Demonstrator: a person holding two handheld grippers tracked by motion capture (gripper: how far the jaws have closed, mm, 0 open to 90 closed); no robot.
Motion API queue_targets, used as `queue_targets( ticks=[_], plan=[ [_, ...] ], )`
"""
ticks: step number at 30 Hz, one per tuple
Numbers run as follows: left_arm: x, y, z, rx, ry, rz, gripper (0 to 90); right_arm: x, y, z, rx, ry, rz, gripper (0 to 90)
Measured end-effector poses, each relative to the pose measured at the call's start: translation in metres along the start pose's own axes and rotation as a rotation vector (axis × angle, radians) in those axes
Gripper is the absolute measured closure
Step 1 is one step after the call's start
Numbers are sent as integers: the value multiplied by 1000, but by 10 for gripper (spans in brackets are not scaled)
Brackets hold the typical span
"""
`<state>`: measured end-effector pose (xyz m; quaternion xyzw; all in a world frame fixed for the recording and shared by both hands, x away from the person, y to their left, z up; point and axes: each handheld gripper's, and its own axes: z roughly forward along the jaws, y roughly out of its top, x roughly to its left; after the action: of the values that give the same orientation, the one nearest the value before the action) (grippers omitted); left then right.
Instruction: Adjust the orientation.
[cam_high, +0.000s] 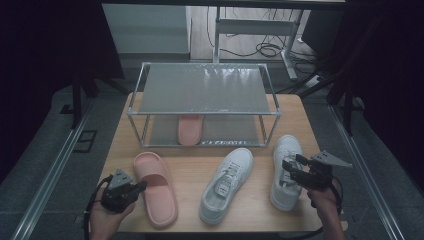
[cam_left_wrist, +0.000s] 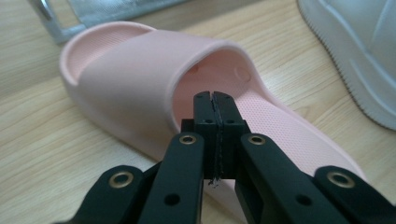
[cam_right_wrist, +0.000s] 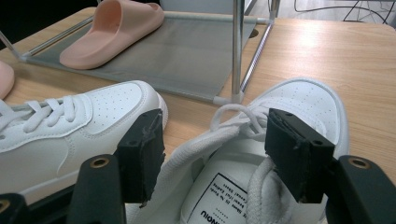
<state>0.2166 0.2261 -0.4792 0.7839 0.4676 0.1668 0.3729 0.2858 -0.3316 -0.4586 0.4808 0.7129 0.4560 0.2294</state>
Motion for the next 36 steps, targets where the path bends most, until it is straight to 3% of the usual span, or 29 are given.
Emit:
queue_targets(
  ticks=[3, 7, 15, 26, 36],
  plan=[
    [5, -4, -10, -15, 19, -20, 897, 0, 0, -1, -3, 0, 1, 379],
    [24, -12, -16, -23, 59, -72, 898, 0, 0, -1, -2, 4, 1, 379],
    [54, -22, -3, 3, 97, -145, 899, 3, 1, -3, -12, 16, 1, 381],
    [71, -19, 20, 44, 100, -166, 900, 5, 3, -7, -25, 25, 1, 381],
    [72, -11, 38, 52, 78, -151, 900, 4, 2, -6, -23, 25, 3, 381]
  ],
)
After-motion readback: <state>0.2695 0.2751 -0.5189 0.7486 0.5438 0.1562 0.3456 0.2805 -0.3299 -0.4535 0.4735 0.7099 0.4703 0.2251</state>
